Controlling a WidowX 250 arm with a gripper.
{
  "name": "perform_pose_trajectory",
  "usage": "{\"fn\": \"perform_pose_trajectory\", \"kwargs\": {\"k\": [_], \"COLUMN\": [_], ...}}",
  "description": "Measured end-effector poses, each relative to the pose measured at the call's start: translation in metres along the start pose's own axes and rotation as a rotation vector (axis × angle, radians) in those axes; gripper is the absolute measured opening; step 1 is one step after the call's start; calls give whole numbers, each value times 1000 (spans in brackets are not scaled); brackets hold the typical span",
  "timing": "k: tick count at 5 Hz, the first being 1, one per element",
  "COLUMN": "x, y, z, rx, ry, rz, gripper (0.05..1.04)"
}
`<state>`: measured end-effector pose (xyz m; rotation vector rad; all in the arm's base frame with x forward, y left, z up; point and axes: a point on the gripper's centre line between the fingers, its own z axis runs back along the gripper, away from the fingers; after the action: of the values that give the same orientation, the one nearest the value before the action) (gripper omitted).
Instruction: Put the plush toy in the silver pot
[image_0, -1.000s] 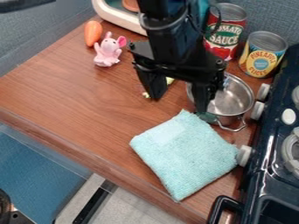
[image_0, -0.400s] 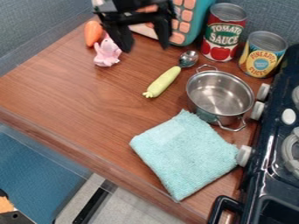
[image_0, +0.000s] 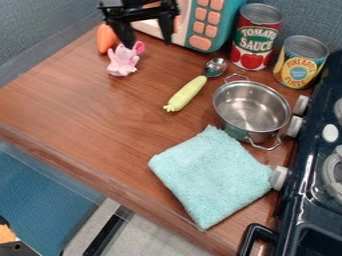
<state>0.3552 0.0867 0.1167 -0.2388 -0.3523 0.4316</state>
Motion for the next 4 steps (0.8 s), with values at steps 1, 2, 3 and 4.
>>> {"fn": "perform_pose_trajectory", "kwargs": {"k": [1, 2, 3, 4], "x": [11, 15, 22, 23], "y": [18, 30, 33, 49], "z": [-16, -24, -24, -21], "rx": [-7, 23, 38, 72], "ry": [26, 43, 51, 48], "rz": [35, 54, 64, 101], "gripper": [998, 999, 999, 999]}}
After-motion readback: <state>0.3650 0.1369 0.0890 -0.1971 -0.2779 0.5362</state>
